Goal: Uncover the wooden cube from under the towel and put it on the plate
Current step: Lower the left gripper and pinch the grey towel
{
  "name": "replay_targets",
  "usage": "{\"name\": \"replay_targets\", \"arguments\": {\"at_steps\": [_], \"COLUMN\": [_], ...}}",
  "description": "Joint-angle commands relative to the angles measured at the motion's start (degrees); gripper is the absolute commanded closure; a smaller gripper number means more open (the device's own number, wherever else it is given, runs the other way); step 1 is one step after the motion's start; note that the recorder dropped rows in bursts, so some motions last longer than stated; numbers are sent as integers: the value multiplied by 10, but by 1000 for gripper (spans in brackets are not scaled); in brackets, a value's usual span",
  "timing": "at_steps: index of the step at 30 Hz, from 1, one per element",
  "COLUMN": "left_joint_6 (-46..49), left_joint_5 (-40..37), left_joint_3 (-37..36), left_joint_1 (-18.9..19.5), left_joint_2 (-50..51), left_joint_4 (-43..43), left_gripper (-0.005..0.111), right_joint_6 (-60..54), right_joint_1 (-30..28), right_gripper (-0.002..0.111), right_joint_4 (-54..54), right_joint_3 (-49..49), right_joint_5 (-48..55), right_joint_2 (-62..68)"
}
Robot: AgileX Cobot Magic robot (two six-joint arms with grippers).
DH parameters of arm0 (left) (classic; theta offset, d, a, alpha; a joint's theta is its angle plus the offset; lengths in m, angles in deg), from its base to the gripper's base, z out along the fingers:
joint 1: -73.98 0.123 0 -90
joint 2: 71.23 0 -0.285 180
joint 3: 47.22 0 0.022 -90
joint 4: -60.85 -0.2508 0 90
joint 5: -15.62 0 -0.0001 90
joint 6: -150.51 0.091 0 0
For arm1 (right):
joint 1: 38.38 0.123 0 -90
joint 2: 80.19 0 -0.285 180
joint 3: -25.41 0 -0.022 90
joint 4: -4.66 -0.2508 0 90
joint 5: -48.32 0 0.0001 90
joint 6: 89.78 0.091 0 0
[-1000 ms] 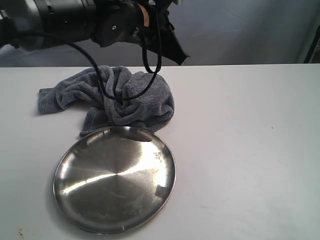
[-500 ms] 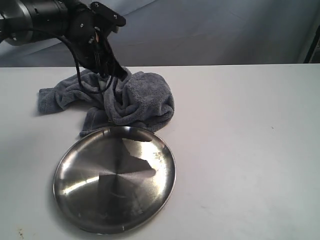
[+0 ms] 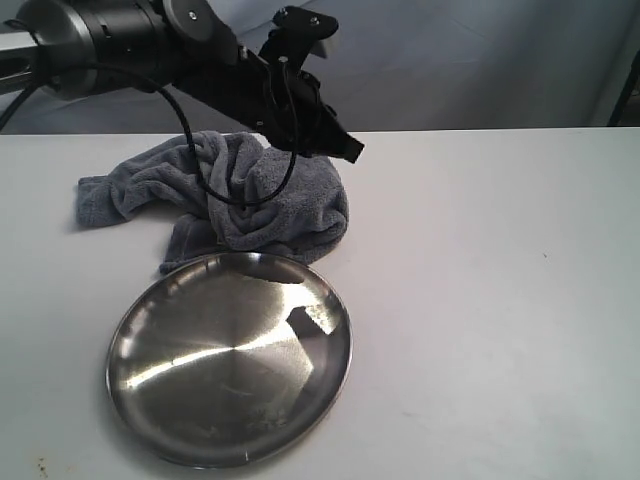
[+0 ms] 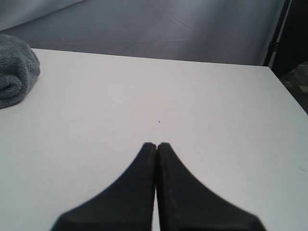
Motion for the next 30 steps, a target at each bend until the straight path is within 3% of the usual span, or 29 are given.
{"name": "replay_targets", "arguments": {"at_steps": [1, 14, 19, 25, 30], "left_joint_6": [6, 4, -12, -132, -130], "left_joint_5": [104, 178, 176, 158, 124], "left_joint_3": [4, 4, 4, 4, 4], "left_joint_1": [-13, -9, -8, 5, 11], "left_joint_2": [1, 1, 1, 1, 1], "left_joint_4": [13, -13, -56, -164, -189], "left_gripper": [107, 107, 107, 106, 100], "right_joint_6": [1, 2, 2, 2, 2], "right_joint_1": [1, 1, 1, 1, 1], "right_gripper": [108, 108, 108, 108, 108], "right_joint_4": [-2, -2, -2, -2, -2], "right_joint_3": [-2, -2, -2, -2, -2], "right_joint_5": [-1, -1, -1, -1, -1], "right_joint_2": [-2, -2, -2, -2, -2]}}
